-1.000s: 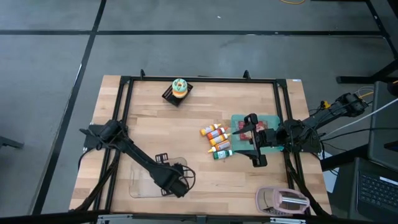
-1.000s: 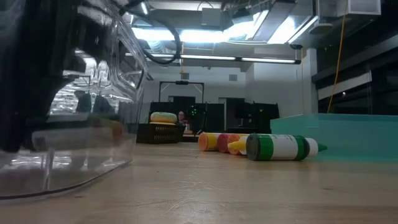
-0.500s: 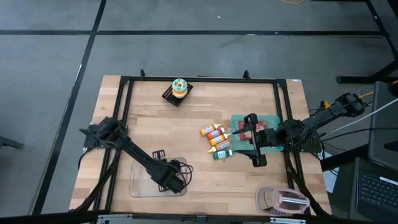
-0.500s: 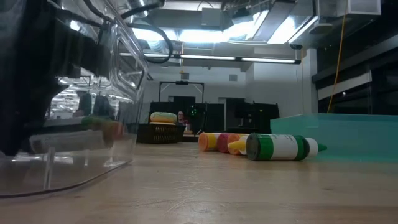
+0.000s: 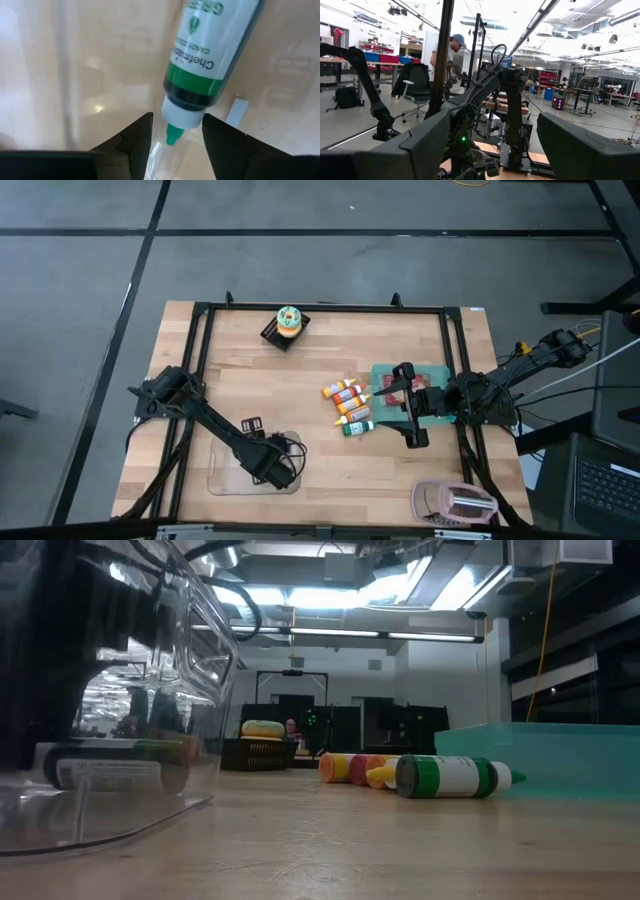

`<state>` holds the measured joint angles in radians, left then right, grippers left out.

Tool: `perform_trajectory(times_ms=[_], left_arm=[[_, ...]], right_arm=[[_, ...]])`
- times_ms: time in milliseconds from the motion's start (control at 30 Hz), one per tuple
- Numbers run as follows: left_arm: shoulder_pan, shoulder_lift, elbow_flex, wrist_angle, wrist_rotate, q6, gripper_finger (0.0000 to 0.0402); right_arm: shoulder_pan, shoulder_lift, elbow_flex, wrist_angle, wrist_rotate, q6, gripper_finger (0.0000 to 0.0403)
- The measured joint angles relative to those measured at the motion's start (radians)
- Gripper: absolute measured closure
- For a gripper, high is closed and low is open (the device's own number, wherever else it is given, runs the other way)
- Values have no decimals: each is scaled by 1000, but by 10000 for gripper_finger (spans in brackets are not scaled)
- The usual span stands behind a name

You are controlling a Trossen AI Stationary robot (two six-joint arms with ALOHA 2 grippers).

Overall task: Pick & Place Food Item
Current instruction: Adjust the green food coloring bottle in the transparent bin, then put the green food coloring bottle into the transparent bin

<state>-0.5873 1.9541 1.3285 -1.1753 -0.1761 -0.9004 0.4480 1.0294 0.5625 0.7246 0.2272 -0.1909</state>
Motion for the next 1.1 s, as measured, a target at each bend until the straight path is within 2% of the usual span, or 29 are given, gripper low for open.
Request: perform_trajectory(times_ms=[300,433,567,667,800,1000,1100], left_arm=[[-48,-158,0,90,-179,-69,248],[-102,-239,0,122,-354,-164,248],[-173,-280,0,129,-587,-257,245],[-213,-284,0,129,-773,-285,246],[-231,-266,0,131,-967,-294,249],[-220,-213,0,133,-1145,-297,252],[-208,-186,0,133,-1201,-317,252]], right_arm=[[0,0,0,0,9,-1,108],[0,0,0,0,23,-4,108],[0,0,0,0,23,-4,108],[0,0,0,0,23,-4,108],[0,0,0,0,23,-9,108],[-1,0,0,0,36,-38,108],[-1,0,0,14,101,-55,108]])
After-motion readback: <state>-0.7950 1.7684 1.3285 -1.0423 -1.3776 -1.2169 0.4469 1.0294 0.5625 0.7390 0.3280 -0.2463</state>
